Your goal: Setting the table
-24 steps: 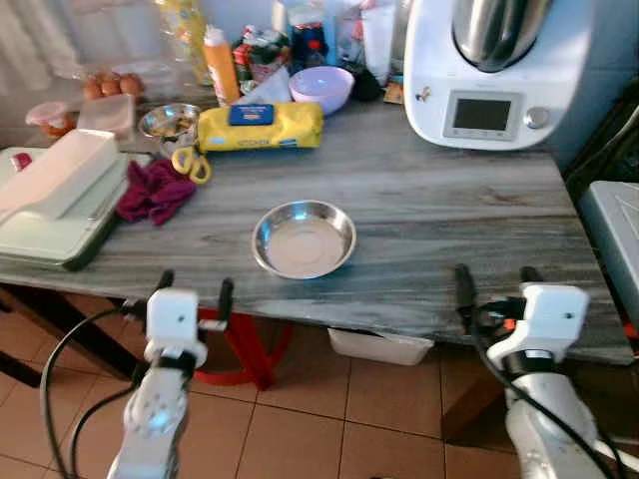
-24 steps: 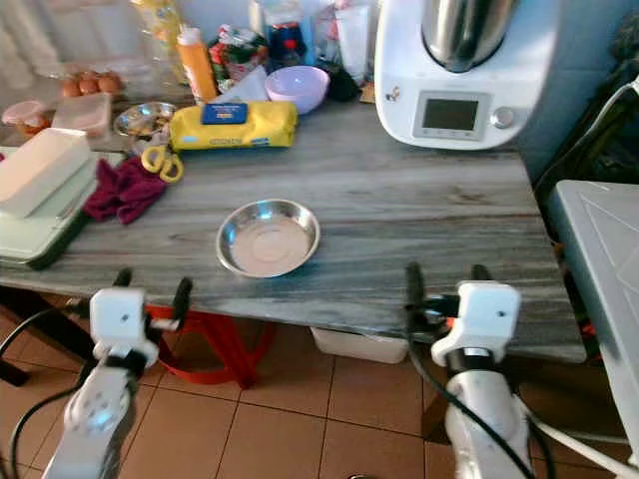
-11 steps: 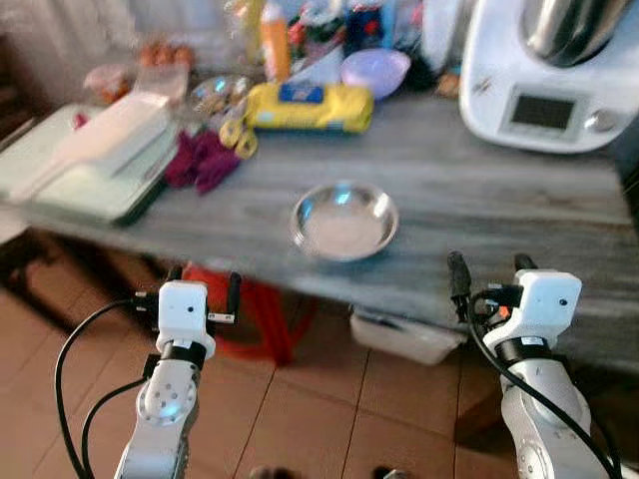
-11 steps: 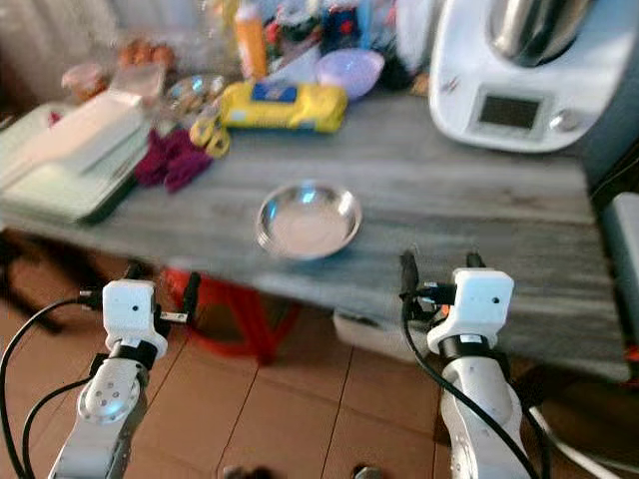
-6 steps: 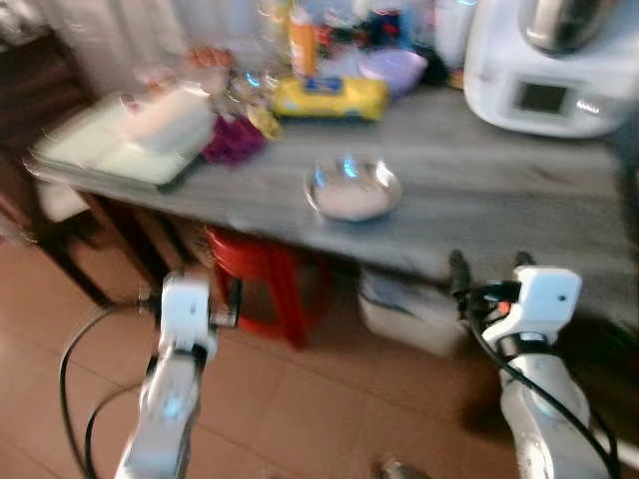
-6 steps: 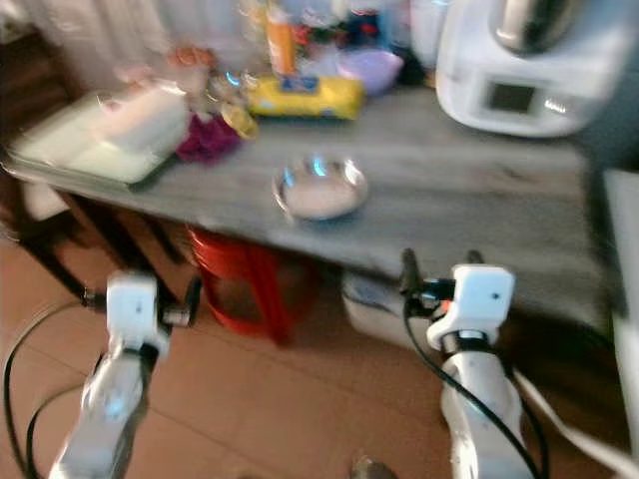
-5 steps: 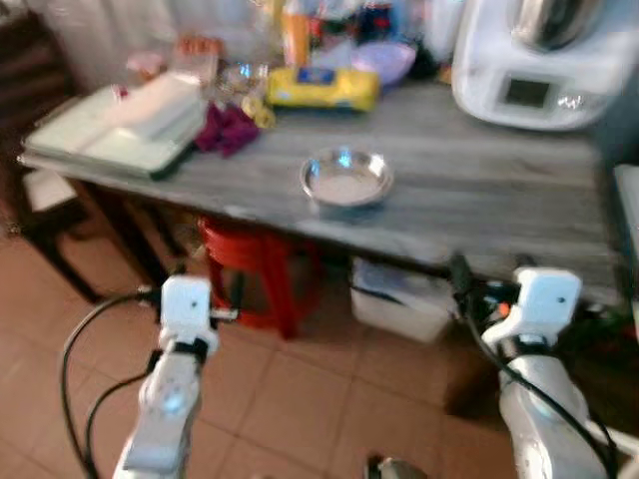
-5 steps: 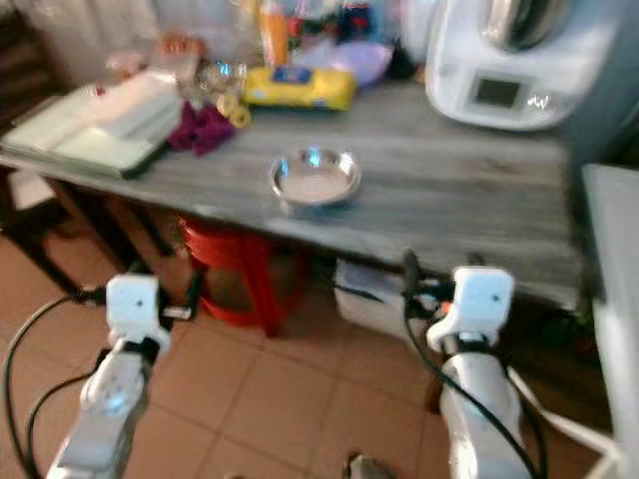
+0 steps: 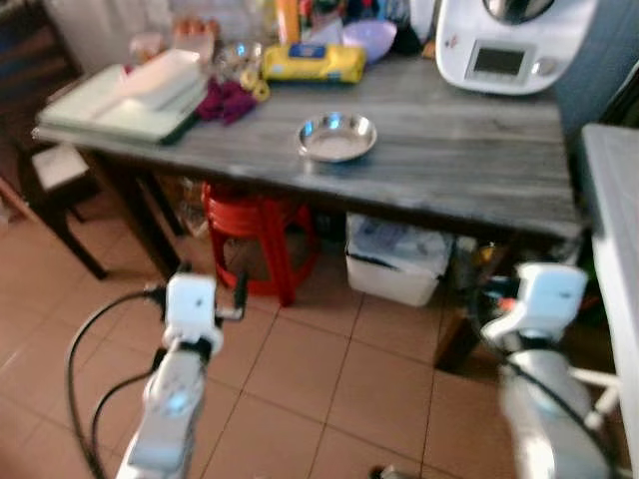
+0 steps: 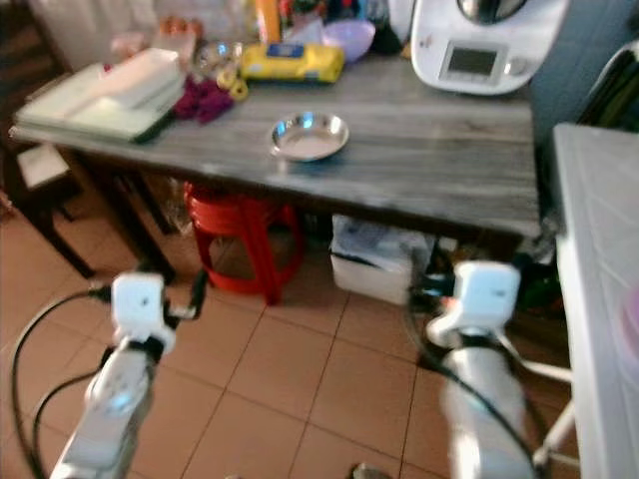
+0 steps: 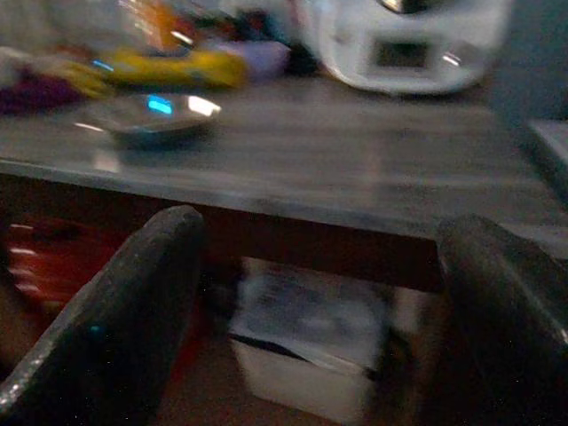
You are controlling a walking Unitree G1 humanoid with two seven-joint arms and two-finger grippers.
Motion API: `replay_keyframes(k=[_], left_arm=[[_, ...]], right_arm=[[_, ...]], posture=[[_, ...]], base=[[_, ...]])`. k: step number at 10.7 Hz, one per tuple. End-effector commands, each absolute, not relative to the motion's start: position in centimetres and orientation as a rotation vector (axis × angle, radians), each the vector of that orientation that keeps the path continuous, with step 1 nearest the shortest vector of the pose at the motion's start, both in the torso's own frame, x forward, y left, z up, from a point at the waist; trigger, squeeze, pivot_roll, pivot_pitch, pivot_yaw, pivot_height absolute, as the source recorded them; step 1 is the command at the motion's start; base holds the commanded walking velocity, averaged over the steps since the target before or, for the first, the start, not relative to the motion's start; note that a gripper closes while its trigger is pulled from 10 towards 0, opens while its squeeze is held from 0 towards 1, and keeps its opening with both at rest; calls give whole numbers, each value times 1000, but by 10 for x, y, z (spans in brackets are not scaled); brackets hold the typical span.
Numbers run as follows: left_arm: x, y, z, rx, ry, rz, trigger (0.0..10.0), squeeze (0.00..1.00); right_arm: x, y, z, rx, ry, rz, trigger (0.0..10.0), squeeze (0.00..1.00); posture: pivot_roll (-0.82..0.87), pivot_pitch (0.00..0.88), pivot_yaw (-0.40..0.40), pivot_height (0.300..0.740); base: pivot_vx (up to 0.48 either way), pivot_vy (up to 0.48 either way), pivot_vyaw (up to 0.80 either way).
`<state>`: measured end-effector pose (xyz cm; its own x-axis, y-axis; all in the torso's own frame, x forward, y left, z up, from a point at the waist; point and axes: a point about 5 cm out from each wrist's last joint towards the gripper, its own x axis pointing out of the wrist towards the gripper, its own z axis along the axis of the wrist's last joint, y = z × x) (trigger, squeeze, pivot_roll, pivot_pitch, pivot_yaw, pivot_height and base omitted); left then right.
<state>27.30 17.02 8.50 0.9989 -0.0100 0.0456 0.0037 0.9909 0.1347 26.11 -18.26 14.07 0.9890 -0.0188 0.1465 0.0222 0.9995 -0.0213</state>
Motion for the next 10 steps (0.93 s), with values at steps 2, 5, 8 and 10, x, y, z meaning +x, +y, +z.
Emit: replay_keyframes(k=[2,5,8,10], left_arm=[[273,170,83,138,-43,-2,10000,0],[278,165,85,135,-54,-14,10000,0],[276,156,90,115,-91,-129,10000,0],[275,153,92,110,-100,-126,10000,0]], right_arm=[[262,-187,139,-31,-141,-29,10000,0],[266,-183,143,-46,-160,-3,10000,0],[266,-184,141,-31,-149,-11,10000,0],[266,-181,141,-22,-152,-10,10000,0]], posture=[[-169,93,78,740],[-168,86,71,740],[-159,95,75,740],[-156,100,77,740]], base=[[-324,0,-666],[-319,0,0],[0,0,0],[0,0,0]])
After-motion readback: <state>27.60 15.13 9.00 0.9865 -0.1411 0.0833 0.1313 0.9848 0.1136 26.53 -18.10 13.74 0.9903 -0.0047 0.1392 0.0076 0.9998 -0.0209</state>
